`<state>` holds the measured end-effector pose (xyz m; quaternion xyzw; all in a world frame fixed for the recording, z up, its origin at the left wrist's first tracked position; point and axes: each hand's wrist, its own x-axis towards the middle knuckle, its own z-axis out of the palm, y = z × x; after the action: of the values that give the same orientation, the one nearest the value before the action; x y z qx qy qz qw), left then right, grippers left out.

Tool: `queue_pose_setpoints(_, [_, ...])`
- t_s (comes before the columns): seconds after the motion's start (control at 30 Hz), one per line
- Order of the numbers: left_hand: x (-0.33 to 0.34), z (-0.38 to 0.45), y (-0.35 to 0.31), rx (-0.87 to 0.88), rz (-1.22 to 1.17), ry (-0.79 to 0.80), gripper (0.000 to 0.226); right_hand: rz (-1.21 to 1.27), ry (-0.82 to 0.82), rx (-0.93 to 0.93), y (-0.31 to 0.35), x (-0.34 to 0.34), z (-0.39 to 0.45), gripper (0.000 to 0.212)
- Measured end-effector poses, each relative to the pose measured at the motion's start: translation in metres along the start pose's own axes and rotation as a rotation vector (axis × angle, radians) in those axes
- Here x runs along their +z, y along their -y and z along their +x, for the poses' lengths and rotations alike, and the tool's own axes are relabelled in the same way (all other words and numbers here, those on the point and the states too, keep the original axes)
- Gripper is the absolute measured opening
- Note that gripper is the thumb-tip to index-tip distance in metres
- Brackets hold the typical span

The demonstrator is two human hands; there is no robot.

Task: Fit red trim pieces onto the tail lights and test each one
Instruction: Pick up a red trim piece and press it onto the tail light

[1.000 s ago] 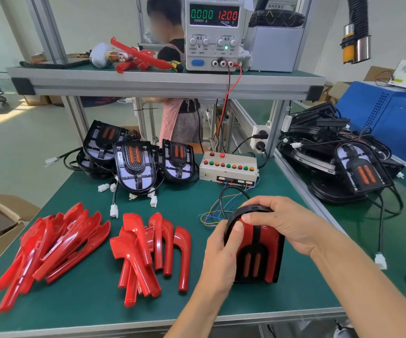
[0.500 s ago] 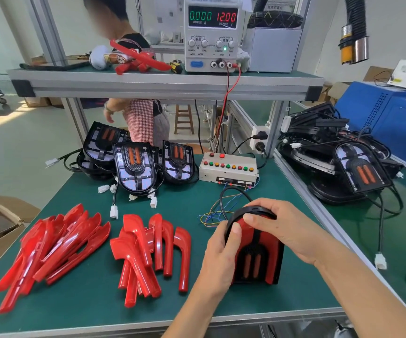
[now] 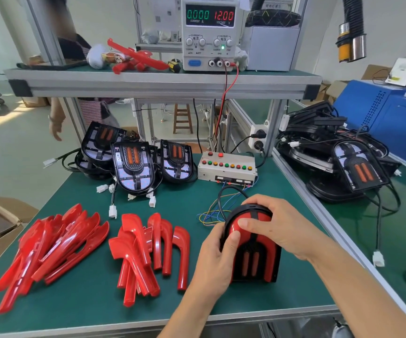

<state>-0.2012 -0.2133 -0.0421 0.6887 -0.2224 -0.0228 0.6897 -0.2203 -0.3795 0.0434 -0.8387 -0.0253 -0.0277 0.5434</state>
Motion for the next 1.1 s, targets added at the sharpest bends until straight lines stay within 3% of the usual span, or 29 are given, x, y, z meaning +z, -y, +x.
queue_pose_setpoints(0.27, [-0.012,-0.014,0.004,-0.080,0.053,0.139,0.024,0.191,0.026,0.048,-0.008,-0.009,0.008,0.020])
queue_pose_setpoints(0.43, [-0.011,-0.014,0.003,-0.076,0.144,0.076,0.012,0.330,0.179,0.051,-0.026,-0.031,0.008,0.047])
queue_pose_setpoints(0.6, [-0.006,-0.012,0.002,-0.093,0.117,0.064,0.014,0.441,0.244,0.105,-0.043,-0.038,0.000,0.051])
queue_pose_setpoints(0.9, [-0.004,-0.007,-0.001,-0.081,0.176,0.042,0.025,0.284,0.088,0.031,-0.043,-0.034,-0.001,0.047])
queue_pose_setpoints(1.1, [0.010,-0.008,-0.016,-0.167,-0.004,0.027,0.026,0.335,-0.127,0.028,-0.059,-0.026,-0.025,0.071])
